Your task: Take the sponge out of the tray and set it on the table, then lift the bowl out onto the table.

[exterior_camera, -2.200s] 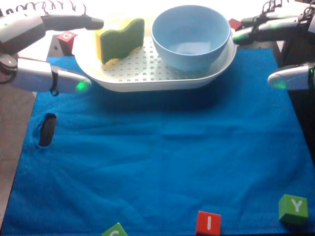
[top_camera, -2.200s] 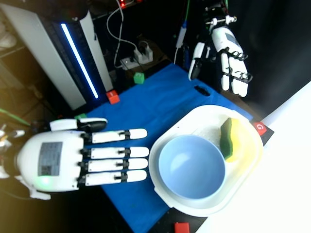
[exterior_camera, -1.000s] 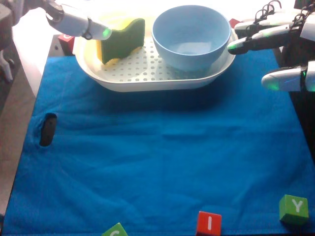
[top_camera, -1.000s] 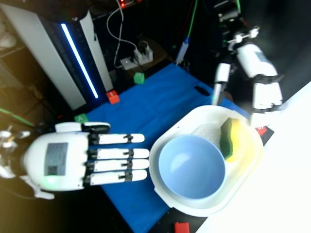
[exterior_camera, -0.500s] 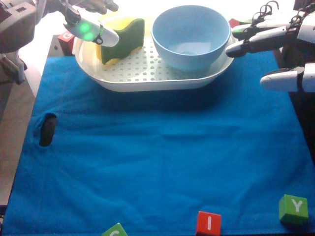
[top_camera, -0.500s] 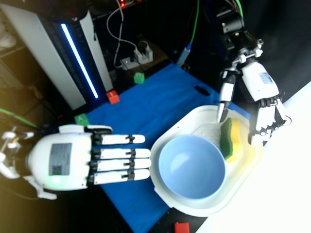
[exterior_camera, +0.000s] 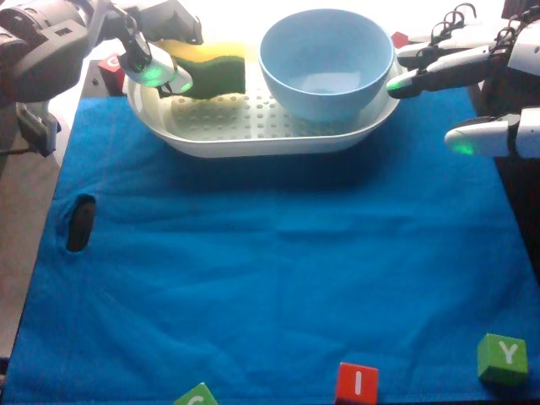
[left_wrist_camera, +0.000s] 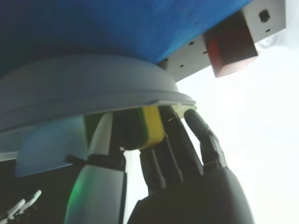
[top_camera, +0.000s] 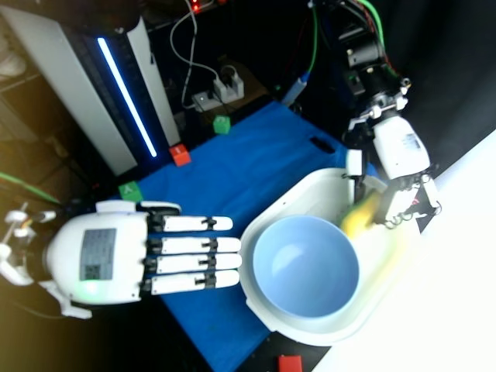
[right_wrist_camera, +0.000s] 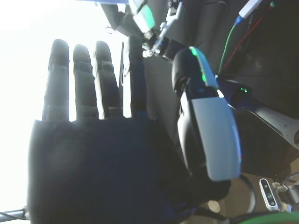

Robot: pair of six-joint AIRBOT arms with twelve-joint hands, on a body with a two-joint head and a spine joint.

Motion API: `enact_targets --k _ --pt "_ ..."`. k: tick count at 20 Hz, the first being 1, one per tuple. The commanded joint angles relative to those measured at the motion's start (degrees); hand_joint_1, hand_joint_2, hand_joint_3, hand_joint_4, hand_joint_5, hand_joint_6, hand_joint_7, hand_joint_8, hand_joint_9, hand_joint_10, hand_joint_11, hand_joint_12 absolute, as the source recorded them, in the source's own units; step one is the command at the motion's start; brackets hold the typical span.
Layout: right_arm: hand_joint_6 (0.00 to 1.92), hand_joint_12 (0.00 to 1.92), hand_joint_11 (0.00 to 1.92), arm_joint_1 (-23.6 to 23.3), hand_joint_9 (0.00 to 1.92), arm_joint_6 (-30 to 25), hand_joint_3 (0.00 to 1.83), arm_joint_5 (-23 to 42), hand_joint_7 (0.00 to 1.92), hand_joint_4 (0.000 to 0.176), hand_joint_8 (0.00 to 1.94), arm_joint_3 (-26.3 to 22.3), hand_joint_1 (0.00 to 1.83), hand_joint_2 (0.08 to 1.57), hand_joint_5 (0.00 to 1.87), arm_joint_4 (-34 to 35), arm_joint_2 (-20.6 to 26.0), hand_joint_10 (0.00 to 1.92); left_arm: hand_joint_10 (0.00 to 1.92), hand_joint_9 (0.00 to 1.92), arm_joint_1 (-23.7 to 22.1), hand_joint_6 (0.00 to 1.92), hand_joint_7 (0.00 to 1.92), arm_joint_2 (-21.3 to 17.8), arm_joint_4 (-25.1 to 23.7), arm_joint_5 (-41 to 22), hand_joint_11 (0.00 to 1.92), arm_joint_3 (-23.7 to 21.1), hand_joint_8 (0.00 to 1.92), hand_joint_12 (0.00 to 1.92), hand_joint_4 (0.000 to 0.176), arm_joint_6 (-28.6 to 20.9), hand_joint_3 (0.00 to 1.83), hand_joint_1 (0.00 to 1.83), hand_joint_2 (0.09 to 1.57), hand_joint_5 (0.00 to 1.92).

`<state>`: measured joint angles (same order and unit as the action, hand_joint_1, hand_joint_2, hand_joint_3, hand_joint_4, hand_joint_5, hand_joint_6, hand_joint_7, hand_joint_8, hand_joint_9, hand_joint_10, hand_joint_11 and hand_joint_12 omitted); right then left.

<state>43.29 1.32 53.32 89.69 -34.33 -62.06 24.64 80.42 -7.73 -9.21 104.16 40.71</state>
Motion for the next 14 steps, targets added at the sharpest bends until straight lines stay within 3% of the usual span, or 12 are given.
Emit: enact_targets --k 1,3,5,7,10,11,12,13,14 --pt "0.00 0.37 0.03 -0.84 0.15 -0.34 0.00 5.14 0.25 0.080 0.00 0.18 0.52 1.32 0.48 3.59 -0.07 0.00 1.31 0.55 -0.45 0.94 0.79 -0.20 0.27 -5.99 0.10 -0.12 1.53 1.62 0.000 -0.12 0.00 1.22 1.21 0.85" --pt "0.00 0.38 0.03 -0.84 0.16 -0.34 0.00 5.14 0.25 0.092 0.00 0.17 0.47 1.32 0.48 3.59 -0.07 0.00 1.37 0.54 -0.50 0.79 0.81 -0.51 0.21 -6.46 0.10 -0.61 1.49 1.68 0.000 -0.11 0.00 1.24 1.18 0.94" --pt "0.00 0.46 0.00 -0.84 0.16 -0.77 0.00 5.14 0.24 0.093 0.00 0.18 0.46 1.32 0.49 3.59 -0.07 0.00 1.30 0.60 -0.58 0.72 0.88 -1.01 0.13 -7.11 0.09 -1.26 1.38 1.71 0.000 -0.09 0.00 1.25 1.15 0.98" --pt "0.00 0.44 0.00 -0.84 0.15 -1.29 0.00 5.14 0.22 0.107 0.00 0.19 0.43 1.32 0.48 3.59 -0.07 0.00 1.16 0.65 -1.11 0.66 0.95 -2.19 -0.73 -8.21 0.11 -2.60 1.24 1.70 0.000 -0.09 0.00 1.25 1.12 1.05" --pt "0.00 0.39 0.00 -0.83 0.14 -1.61 0.00 5.14 0.23 0.105 0.00 0.20 0.36 1.32 0.48 3.59 -0.08 0.00 1.36 0.54 -3.08 0.57 0.86 -6.10 -3.23 -12.01 0.07 -6.99 1.40 1.77 0.000 -0.09 0.00 1.25 1.13 1.08" --pt "0.00 0.39 0.00 -0.83 0.15 -1.65 0.00 5.14 0.23 0.108 0.00 0.20 0.36 1.32 0.48 3.60 -0.08 0.00 1.38 0.60 -3.50 0.56 0.86 -7.43 -3.67 -13.74 0.24 -8.64 1.41 1.78 0.000 -0.09 0.00 1.25 1.14 1.08" --pt "0.00 0.44 0.00 -0.83 0.17 -1.66 0.00 5.14 0.25 0.104 0.00 0.20 0.37 1.32 0.49 3.62 -0.08 0.00 1.19 0.76 -3.86 0.60 0.95 -9.02 -4.11 -15.66 0.52 -10.43 1.24 1.64 0.000 -0.09 0.00 1.26 1.11 1.09" --pt "0.00 0.48 0.00 -0.83 0.18 -1.66 0.00 5.14 0.26 0.106 0.00 0.18 0.37 1.31 0.50 3.63 -0.08 0.00 1.12 0.84 -4.09 0.65 0.99 -10.83 -4.87 -17.66 0.64 -12.47 1.18 1.59 0.000 -0.09 0.00 1.26 1.10 1.07" --pt "0.00 0.49 0.00 -0.83 0.18 -1.66 0.00 5.14 0.26 0.111 0.00 0.18 0.37 1.31 0.49 3.64 -0.08 0.00 1.27 0.90 -4.10 0.62 0.97 -12.09 -5.30 -19.02 0.68 -13.91 1.11 1.47 0.000 -0.09 0.00 1.36 1.10 1.05"
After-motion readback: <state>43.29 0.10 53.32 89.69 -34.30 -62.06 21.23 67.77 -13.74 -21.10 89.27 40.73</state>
